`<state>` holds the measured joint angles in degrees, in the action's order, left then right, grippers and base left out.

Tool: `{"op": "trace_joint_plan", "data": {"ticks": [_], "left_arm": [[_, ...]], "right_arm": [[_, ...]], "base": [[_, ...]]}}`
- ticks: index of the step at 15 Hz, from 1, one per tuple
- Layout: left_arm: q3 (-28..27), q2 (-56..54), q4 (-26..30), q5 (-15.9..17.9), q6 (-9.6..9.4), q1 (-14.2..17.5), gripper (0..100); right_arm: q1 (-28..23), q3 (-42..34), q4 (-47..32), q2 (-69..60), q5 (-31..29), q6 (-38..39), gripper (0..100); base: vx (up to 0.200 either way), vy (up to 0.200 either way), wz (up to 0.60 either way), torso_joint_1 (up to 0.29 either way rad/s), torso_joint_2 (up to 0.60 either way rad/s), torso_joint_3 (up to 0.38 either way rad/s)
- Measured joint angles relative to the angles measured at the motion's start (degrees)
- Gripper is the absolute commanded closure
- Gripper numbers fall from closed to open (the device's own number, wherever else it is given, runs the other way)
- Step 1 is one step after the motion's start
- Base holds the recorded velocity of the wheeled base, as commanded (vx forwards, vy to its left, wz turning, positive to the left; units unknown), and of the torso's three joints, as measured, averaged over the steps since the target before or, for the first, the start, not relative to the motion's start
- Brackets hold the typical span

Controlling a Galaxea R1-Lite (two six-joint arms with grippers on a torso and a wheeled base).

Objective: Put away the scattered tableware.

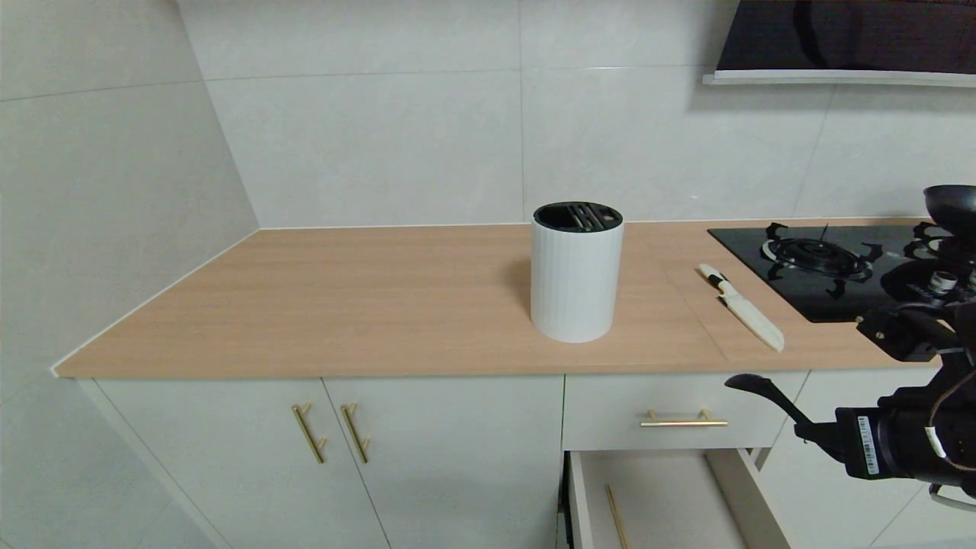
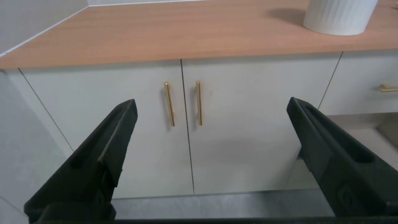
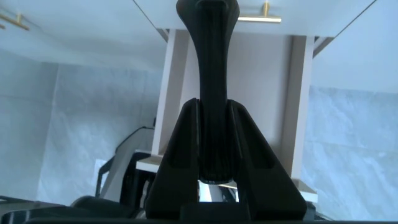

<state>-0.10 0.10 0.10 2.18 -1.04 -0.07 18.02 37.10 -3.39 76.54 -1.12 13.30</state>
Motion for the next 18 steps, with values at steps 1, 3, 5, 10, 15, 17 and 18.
{"op": "trace_joint_plan", "data": {"ticks": [1, 3, 5, 10, 15, 17, 18], "left_arm": [[0.0, 0.0, 0.0, 0.0, -0.02, 0.0, 0], [0.0, 0.0, 0.0, 0.0, -0.02, 0.0, 0], [0.0, 0.0, 0.0, 0.0, 0.0, 0.0, 0], [0.0, 0.0, 0.0, 0.0, -0.02, 0.0, 0], [0.0, 0.0, 0.0, 0.0, 0.0, 0.0, 0], [0.0, 0.0, 0.0, 0.0, 0.0, 0.0, 0], [0.0, 0.0, 0.0, 0.0, -0.02, 0.0, 0]], "right_arm": [[0.0, -0.1, 0.0, 0.1, 0.0, 0.0, 100], [0.1, -0.4, 0.1, 0.3, 0.0, 0.0, 100], [0.1, -0.4, 0.0, 0.3, 0.0, 0.0, 100], [0.1, -0.4, 0.0, 0.2, 0.0, 0.0, 100], [0.1, -0.4, 0.0, 0.2, 0.0, 0.0, 100], [0.1, -0.4, 0.1, 0.2, 0.0, 0.0, 100], [0.1, -0.4, 0.0, 0.2, 0.0, 0.0, 100]], "base": [[0.0, 0.0, 0.0, 0.0, 0.0, 0.0], [0.0, 0.0, 0.0, 0.0, 0.0, 0.0], [0.0, 0.0, 0.0, 0.0, 0.0, 0.0], [0.0, 0.0, 0.0, 0.0, 0.0, 0.0], [0.0, 0.0, 0.0, 0.0, 0.0, 0.0], [0.0, 0.0, 0.0, -0.107, 0.25, 0.142], [0.0, 0.0, 0.0, -0.168, 0.41, 0.222]]}}
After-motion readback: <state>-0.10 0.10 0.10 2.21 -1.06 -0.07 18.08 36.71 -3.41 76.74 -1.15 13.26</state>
